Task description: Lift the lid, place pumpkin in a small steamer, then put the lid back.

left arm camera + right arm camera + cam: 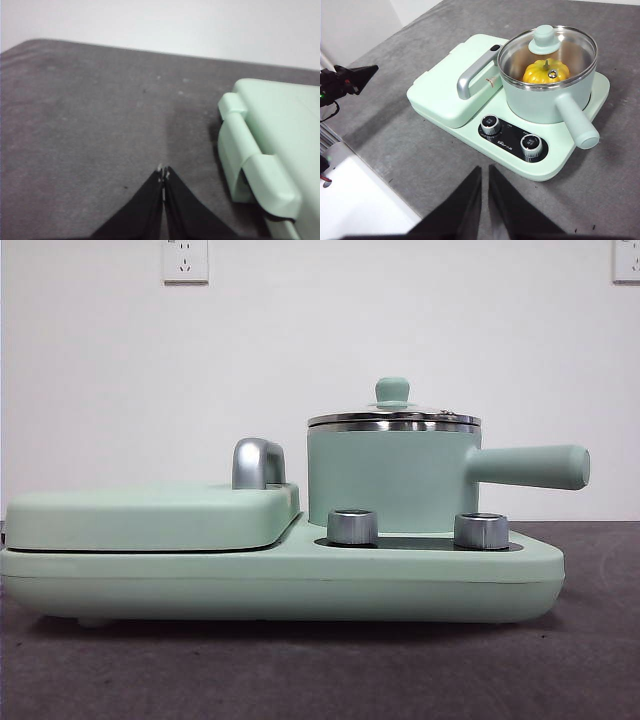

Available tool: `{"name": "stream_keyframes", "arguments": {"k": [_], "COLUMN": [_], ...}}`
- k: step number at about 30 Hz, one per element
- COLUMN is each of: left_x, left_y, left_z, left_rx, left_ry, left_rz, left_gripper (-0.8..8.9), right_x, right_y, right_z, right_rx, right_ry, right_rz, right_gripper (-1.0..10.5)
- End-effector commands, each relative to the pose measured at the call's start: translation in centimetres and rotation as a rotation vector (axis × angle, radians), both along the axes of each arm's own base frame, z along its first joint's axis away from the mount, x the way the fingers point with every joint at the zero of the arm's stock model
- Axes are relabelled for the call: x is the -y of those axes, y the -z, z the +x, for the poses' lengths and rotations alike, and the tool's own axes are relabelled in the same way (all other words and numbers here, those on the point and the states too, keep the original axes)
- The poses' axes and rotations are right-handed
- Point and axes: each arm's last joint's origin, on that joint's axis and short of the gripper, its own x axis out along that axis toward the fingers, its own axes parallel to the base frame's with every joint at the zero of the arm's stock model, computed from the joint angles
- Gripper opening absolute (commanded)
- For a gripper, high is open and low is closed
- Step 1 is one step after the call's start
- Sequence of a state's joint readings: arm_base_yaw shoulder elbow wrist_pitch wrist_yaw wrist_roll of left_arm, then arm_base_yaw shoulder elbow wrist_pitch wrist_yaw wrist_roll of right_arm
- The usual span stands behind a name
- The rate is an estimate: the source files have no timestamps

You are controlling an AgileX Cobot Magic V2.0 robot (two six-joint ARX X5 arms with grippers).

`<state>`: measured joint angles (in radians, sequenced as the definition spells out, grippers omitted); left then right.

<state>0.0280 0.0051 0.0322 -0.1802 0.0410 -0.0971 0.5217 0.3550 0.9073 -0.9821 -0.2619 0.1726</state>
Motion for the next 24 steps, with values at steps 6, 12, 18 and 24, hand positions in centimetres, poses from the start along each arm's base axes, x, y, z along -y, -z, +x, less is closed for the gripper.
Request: {"name": "stream_keyframes", "arguments": {"k": [6,12,18,24], "left_x": [-0.01,-0.01,-0.01,-0.01], "left_y": [0.7,0.71,0.71,0.71], "left_z": [0.07,0.07,0.07,0.07], "left_rx": [-0.023,-0.024,-0.024,-0.024], "left_ry": [0.002,0.002,0.002,0.002], "left_rz": [0.018,0.018,0.018,0.018], "left_gripper": [0.06,0.06,0.06,0.06], "right_x": [0.0,0.0,0.0,0.0], "right_y": [-0.3,-0.3,-0.3,-0.24], "right_z": [-0.04,-0.04,-0.04,-0.02], "right_rx": [0.016,0.016,0.016,0.024], "right_ry": [-0.006,-0.006,-0.006,-0.005], "right_rz": [0.007,0.007,0.007,0.011], "right_gripper": [0.2,0.2,0.2,0.2]}}
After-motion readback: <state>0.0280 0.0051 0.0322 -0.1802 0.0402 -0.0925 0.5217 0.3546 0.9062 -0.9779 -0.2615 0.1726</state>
